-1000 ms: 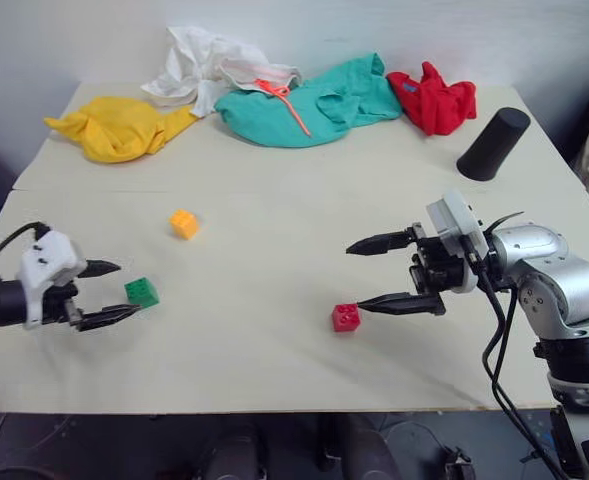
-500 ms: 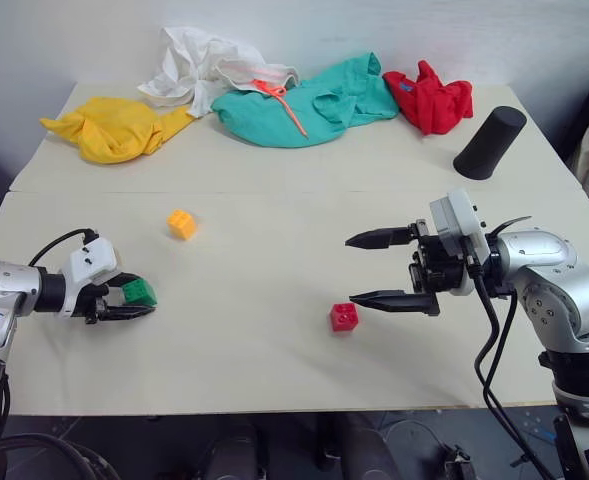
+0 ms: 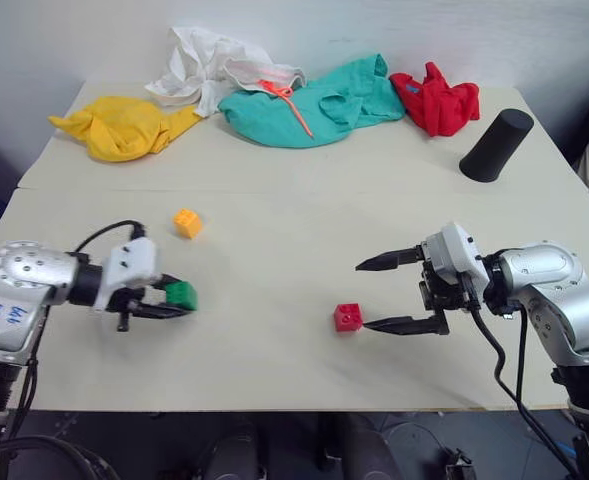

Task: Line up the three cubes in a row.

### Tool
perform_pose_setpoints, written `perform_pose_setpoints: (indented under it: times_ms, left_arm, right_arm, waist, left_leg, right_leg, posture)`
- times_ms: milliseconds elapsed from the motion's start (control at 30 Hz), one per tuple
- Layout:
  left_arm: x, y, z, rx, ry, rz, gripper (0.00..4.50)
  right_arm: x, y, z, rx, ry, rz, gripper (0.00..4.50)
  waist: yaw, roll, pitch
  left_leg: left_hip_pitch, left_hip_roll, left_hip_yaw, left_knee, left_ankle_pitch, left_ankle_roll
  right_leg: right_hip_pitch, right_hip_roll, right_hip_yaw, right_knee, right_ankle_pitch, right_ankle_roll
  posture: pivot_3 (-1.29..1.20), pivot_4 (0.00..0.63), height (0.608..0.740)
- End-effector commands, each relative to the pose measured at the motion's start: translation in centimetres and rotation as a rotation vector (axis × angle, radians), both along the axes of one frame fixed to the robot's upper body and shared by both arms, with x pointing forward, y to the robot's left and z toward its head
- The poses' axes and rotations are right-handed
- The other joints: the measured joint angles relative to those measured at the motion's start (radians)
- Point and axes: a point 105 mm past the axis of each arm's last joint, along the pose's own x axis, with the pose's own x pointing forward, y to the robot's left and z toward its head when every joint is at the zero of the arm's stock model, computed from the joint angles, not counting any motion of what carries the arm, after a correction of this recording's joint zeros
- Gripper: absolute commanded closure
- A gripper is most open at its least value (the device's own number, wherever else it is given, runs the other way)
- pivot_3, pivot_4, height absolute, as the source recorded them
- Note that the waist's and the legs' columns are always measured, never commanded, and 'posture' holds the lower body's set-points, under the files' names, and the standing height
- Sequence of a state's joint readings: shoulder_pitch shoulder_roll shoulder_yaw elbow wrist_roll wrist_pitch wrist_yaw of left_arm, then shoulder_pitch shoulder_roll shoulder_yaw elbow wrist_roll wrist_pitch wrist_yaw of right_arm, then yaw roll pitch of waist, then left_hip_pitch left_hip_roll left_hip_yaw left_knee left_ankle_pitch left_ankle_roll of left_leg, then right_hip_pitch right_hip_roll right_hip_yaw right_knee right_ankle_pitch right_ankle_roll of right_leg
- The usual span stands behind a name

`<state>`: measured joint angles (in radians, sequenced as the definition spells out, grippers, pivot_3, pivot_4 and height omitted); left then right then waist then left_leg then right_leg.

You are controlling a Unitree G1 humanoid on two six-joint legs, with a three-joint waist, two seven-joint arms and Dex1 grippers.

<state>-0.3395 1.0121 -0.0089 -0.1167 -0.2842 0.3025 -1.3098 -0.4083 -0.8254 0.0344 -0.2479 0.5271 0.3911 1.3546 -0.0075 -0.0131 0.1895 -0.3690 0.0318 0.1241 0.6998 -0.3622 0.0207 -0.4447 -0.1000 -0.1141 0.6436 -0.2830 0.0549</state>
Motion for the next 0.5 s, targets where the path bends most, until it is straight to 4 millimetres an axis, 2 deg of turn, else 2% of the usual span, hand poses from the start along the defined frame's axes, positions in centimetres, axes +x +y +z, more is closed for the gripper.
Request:
perform_pose_setpoints:
  times_ms: [33, 233, 333, 500]
  left_arm:
    - [-1.1, -3.7, -0.5, 0.005, 0.001, -0.108, 3.00]
    - [-0.3, -7.3, -1.8, 0.027, -0.016, -0.118, 3.00]
    - [0.0, -8.3, -2.4, 0.034, -0.029, -0.123, 3.00]
    - [0.4, -9.6, -2.8, 0.027, -0.040, -0.127, 3.00]
  right_arm:
    - [-1.0, -0.4, 0.6, -0.021, -0.038, 0.013, 0.00]
    - [-1.6, -1.1, 0.2, -0.060, -0.019, -0.005, 0.00]
    - [-2.4, -0.9, -0.1, -0.076, -0.007, 0.021, 0.00]
    - [-2.4, -0.5, 0.0, -0.050, -0.020, 0.003, 0.00]
  waist:
    - [0.006, 0.000, 0.000]
    - [0.009, 0.000, 0.000]
    - [0.010, 0.000, 0.000]
    - [0.011, 0.000, 0.000]
  left_leg:
    - [0.000, 0.000, 0.000, 0.000, 0.000, 0.000]
    - [0.000, 0.000, 0.000, 0.001, 0.000, 0.000]
    - [0.000, 0.000, 0.000, 0.001, 0.001, 0.000]
    - [0.000, 0.000, 0.000, 0.002, 0.001, 0.000]
  right_leg:
    - [0.000, 0.000, 0.000, 0.000, 0.000, 0.000]
    - [0.000, 0.002, 0.001, 0.000, 0.000, 0.000]
    - [0.000, 0.002, 0.001, 0.000, 0.000, 0.000]
    - [0.001, 0.002, 0.001, 0.000, 0.000, 0.000]
  posture:
    - [0.00, 0.150, 0.740]
    - [0.00, 0.150, 0.740]
    - [0.00, 0.150, 0.740]
    - [0.00, 0.150, 0.740]
